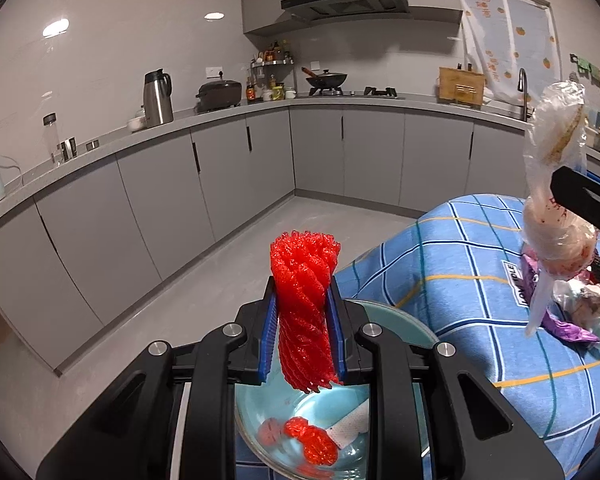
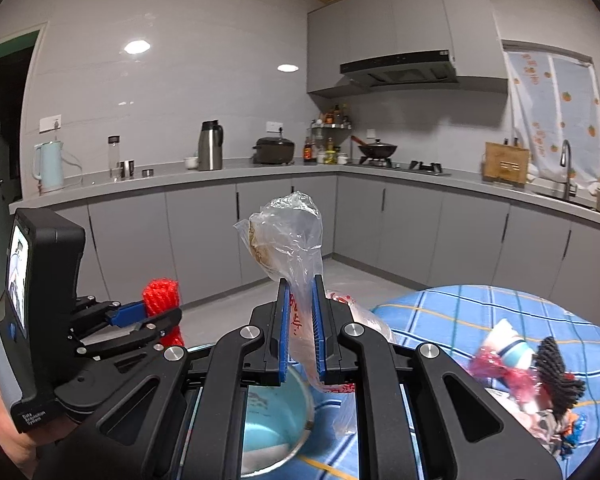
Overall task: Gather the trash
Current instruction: 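Move both held bags over the bucket and open both tools to drop them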
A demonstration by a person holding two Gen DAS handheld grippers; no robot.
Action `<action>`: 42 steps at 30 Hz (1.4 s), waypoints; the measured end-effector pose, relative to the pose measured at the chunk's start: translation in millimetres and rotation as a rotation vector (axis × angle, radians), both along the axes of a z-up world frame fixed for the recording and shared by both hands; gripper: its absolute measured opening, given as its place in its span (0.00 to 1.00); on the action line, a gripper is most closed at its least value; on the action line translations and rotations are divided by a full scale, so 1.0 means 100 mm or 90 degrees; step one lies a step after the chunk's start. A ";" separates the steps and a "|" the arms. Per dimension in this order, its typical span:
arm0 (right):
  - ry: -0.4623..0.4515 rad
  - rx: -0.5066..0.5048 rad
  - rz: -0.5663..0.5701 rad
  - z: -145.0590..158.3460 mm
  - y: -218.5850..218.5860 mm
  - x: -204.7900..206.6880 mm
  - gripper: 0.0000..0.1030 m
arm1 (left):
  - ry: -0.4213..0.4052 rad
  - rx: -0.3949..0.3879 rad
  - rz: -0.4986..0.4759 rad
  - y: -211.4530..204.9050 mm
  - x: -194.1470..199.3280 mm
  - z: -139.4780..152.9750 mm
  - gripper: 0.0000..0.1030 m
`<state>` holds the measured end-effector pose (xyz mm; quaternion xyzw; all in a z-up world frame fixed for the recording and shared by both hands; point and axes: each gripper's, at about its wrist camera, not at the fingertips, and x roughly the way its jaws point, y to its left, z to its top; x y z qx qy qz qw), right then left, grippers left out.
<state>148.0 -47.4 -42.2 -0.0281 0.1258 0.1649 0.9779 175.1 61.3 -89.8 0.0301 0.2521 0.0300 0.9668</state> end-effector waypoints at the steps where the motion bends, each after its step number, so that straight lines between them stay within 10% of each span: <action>1: 0.002 0.000 0.005 0.00 0.03 0.02 0.11 | 0.002 -0.003 0.002 0.01 0.01 -0.01 0.23; 29: 0.104 0.028 0.079 -0.47 0.38 0.54 0.11 | 0.060 -0.038 0.003 0.15 0.30 -0.34 0.26; 42: 0.134 0.046 0.082 -0.55 0.28 0.61 0.32 | 0.049 -0.036 0.020 0.19 0.27 -0.35 0.55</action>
